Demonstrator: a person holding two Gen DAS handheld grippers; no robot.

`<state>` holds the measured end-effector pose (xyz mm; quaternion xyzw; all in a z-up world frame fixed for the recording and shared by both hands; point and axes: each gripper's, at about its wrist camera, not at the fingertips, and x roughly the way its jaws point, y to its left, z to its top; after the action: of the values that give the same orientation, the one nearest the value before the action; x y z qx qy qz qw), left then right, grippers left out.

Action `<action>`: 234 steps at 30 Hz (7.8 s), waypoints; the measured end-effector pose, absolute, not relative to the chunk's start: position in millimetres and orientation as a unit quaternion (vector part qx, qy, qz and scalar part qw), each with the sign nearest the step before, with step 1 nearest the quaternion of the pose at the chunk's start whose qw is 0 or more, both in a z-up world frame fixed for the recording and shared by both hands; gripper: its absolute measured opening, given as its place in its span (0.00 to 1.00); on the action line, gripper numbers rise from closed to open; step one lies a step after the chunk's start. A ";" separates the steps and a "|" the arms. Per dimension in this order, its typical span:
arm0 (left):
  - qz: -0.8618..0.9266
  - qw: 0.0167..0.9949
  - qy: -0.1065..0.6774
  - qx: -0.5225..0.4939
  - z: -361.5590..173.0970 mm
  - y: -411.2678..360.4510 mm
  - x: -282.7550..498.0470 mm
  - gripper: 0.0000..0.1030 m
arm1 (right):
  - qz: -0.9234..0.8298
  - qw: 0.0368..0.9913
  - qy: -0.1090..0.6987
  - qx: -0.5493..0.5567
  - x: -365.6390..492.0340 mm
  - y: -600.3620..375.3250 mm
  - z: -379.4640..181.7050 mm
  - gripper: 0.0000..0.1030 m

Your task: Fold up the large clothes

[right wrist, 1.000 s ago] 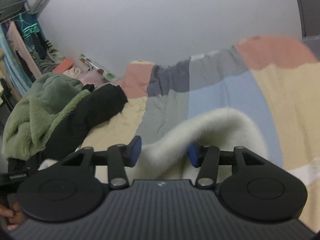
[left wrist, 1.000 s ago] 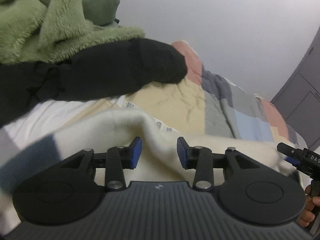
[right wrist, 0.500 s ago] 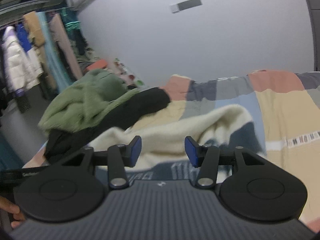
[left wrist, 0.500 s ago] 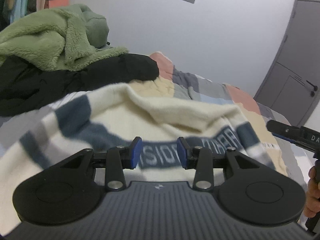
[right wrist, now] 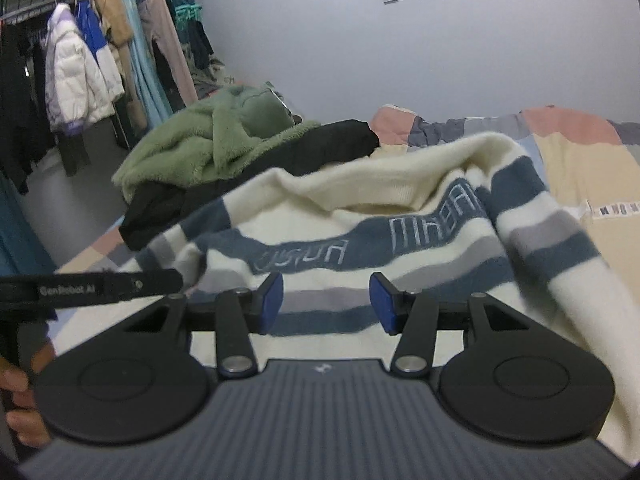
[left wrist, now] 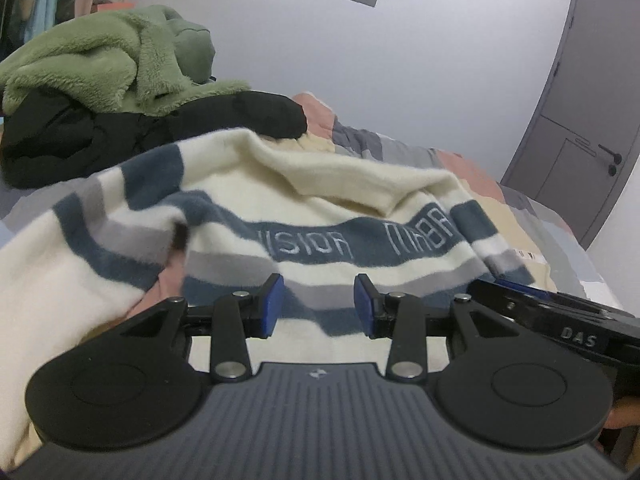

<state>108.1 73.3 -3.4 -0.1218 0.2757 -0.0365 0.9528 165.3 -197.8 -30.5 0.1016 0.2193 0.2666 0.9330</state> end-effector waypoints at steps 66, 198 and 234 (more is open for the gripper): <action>-0.004 0.937 0.287 -0.199 -43.0 133.4 133.9 0.44 | 0.031 0.935 0.323 0.143 223.5 -305.5 -56.5 0.65; -0.041 0.843 0.367 -0.390 -73.0 143.3 57.4 0.55 | 0.326 0.854 0.362 0.181 145.2 -201.3 -61.7 0.13; -0.135 0.779 0.282 -0.544 -61.1 138.2 11.1 0.08 | 0.088 0.763 0.432 0.473 136.0 -330.3 -134.9 0.57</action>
<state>11.1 138.2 -61.1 -0.5443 0.2817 -0.1348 0.7786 136.0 -330.3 -134.9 0.4730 0.4319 0.0881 0.7629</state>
